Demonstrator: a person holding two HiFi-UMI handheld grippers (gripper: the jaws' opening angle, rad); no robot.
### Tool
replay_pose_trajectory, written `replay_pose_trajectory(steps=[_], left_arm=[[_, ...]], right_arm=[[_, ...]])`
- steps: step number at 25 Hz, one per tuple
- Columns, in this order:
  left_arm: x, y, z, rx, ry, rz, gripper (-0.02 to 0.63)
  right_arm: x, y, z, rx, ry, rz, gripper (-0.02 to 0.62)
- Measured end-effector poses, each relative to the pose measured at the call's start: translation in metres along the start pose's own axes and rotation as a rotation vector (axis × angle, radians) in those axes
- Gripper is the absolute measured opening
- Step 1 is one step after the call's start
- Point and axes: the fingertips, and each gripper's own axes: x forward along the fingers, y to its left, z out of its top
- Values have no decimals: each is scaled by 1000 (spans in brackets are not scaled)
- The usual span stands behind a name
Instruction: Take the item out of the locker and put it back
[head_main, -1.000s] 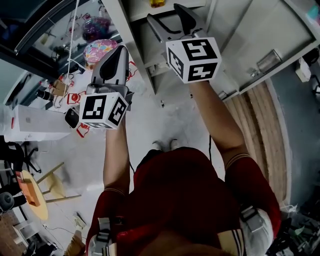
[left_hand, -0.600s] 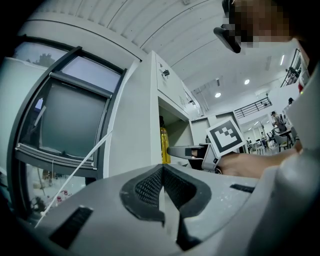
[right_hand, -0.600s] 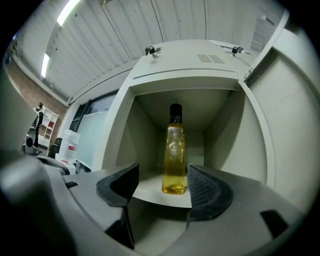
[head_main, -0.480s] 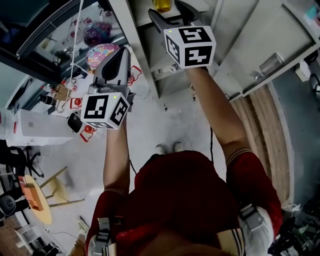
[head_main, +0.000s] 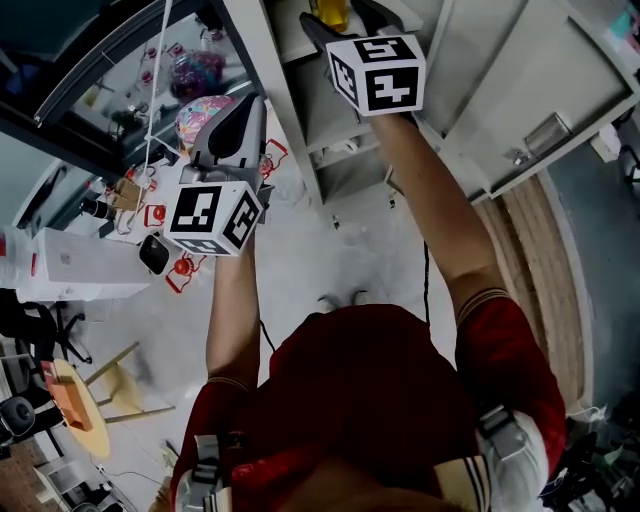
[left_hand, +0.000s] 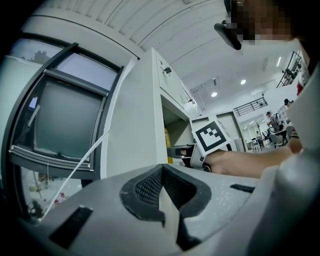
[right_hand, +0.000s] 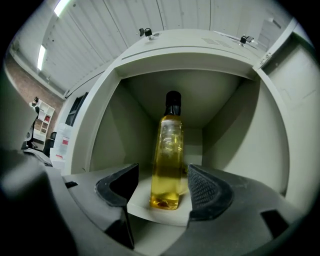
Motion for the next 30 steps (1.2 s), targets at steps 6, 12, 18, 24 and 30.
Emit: replay_pose_trajectory(steps=[6,12,18,24,30], left_arm=[[4,4,0,-1,-3,-7,6],[1,8,-1,2,-4,-6,6],[-3,13,-4,2,0,-4,6],[-3,14,-5,-1,1,-10,6],[-7,13,-4,-3,-1,-8,6]], right_arm=[[13,-2,0,-18,25,5,279],[19,-2,3,-29,32,1,278],[24,-5,3,-44,42,-20,255],[25,-7,5,-64,42,-32,209],[21,3,9,-165,53,-41,196]])
